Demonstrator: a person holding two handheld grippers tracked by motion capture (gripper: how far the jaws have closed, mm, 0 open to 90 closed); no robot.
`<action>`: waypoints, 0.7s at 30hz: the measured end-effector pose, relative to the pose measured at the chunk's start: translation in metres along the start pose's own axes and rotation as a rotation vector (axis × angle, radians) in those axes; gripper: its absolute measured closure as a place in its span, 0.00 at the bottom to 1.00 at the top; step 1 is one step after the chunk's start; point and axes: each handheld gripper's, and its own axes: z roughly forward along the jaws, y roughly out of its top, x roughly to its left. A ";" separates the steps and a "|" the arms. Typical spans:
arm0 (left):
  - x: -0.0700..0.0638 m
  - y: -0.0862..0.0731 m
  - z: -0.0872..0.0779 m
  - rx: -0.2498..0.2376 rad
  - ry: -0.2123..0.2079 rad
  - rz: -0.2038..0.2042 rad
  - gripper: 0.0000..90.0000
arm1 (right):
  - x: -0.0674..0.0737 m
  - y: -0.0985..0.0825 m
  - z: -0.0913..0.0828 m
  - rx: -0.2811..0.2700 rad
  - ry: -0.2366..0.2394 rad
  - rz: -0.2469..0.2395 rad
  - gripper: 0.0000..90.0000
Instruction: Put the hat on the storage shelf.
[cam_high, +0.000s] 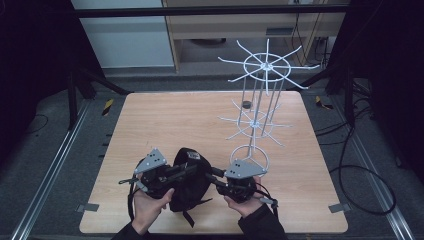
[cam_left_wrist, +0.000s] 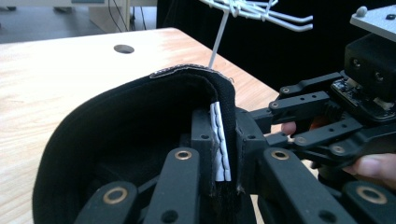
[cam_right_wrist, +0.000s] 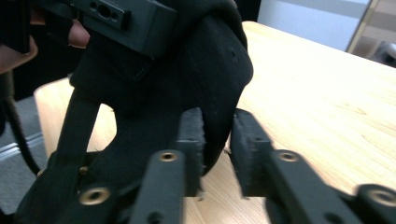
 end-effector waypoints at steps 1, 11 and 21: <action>0.001 0.001 -0.002 -0.008 0.001 -0.001 0.90 | -0.001 0.000 -0.002 -0.012 0.003 0.004 0.73; 0.006 0.009 -0.023 -0.134 0.043 -0.019 0.90 | 0.003 -0.011 0.006 0.013 0.071 0.010 0.53; 0.007 0.013 -0.031 -0.197 0.030 -0.029 0.90 | 0.016 -0.030 0.036 0.103 0.097 -0.017 0.44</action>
